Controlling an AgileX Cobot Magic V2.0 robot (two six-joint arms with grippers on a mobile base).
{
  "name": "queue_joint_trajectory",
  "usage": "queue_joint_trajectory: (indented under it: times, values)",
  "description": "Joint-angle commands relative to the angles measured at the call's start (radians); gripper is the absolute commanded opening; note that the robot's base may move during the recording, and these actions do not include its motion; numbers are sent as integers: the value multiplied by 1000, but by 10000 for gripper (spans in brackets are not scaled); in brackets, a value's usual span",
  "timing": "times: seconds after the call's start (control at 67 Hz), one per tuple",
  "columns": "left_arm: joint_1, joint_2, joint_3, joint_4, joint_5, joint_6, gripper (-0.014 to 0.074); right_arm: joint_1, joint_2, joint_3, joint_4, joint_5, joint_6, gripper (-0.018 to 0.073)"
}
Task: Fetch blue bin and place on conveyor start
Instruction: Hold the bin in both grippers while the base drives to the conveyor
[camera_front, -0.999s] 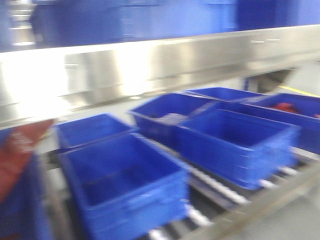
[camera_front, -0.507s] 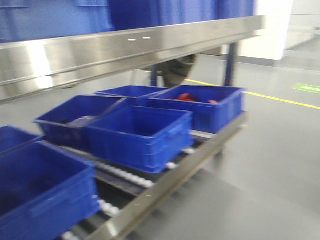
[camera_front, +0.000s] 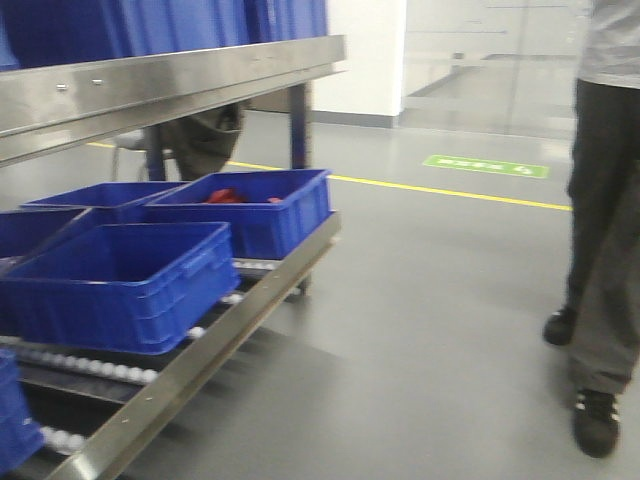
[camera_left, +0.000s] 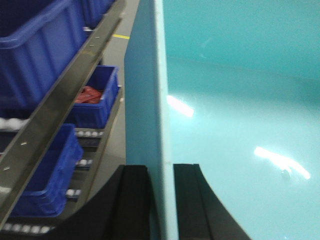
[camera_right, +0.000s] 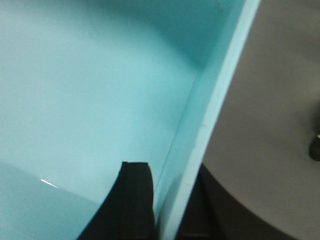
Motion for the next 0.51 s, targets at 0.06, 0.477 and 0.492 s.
queue_joint_trajectory:
  times: [0.06,0.477,0.492]
  values:
    - [-1,-17,-10,-3,-88,-10,-111,-5,-13,-8,-41,13,-35,-151]
    - [-1,-17,-10,-3,-88,-10,-111,-5,-13,-8,-41,13,-35,-151]
    - [-1,-17,-10,-3,-88,-10,-111,-5,-13,-8,-41,13,-35,-151]
